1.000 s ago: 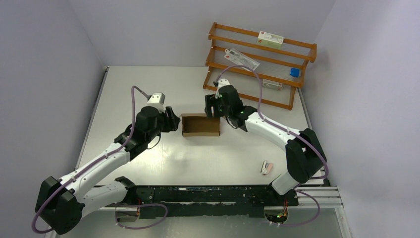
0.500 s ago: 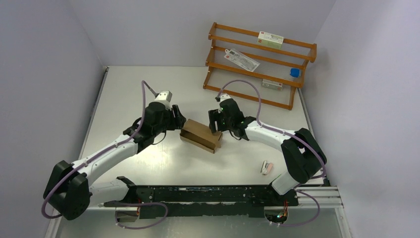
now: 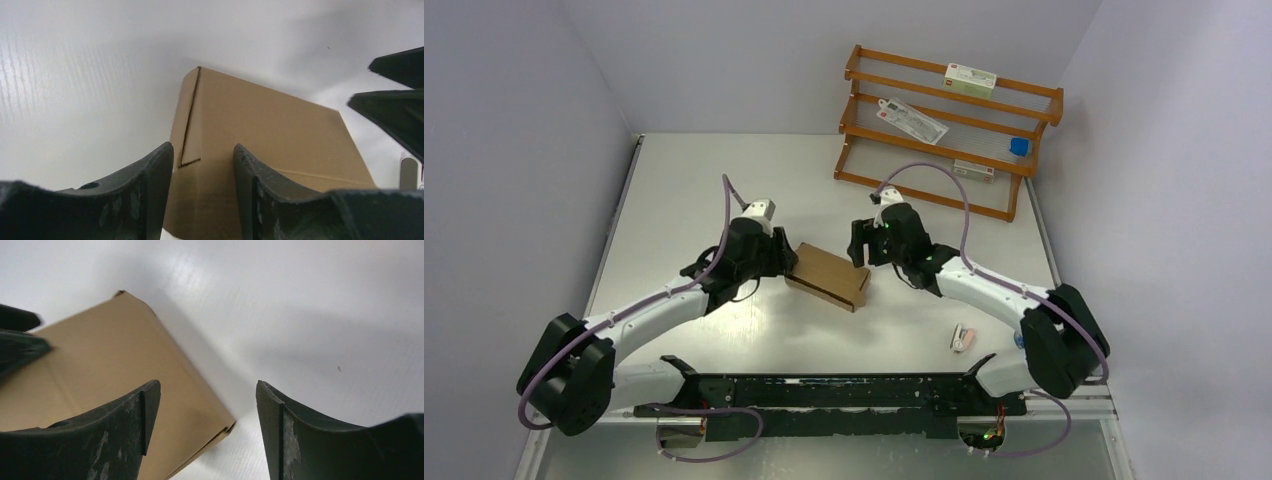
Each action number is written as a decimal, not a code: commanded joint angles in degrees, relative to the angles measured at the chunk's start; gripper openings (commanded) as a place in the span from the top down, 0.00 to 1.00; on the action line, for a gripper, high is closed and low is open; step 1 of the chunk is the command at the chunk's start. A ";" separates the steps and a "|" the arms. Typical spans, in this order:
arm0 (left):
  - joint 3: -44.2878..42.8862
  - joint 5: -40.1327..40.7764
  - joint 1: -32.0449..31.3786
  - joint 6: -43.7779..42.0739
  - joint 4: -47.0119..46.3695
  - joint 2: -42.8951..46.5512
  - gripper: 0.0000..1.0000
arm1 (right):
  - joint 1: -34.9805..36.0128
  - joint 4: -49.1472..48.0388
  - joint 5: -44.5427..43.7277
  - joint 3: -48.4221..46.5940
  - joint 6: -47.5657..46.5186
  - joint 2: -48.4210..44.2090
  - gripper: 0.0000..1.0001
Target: Fold the paper box
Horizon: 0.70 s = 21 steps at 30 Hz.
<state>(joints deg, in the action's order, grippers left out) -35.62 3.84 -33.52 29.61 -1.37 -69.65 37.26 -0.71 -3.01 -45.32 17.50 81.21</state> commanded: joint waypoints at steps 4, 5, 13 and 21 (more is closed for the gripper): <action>4.95 1.73 0.38 0.54 -2.94 2.51 0.48 | 5.72 -3.68 7.12 -1.05 -2.24 -4.91 0.26; 5.59 1.76 0.38 0.59 -3.13 2.57 0.48 | 6.71 -3.88 7.61 -0.89 -2.76 -4.81 0.27; 12.23 0.81 0.38 2.82 -6.49 4.07 0.47 | 13.96 -3.85 4.80 1.69 -5.66 -0.70 0.29; 13.88 1.26 0.35 4.50 -5.55 7.93 0.45 | 19.77 -9.62 -5.72 9.33 -3.12 0.86 0.29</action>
<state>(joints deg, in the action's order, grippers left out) -21.50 4.89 -33.52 32.75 -4.86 -64.45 54.98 -6.94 -2.44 -39.55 13.06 81.87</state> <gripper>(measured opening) 0.539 0.713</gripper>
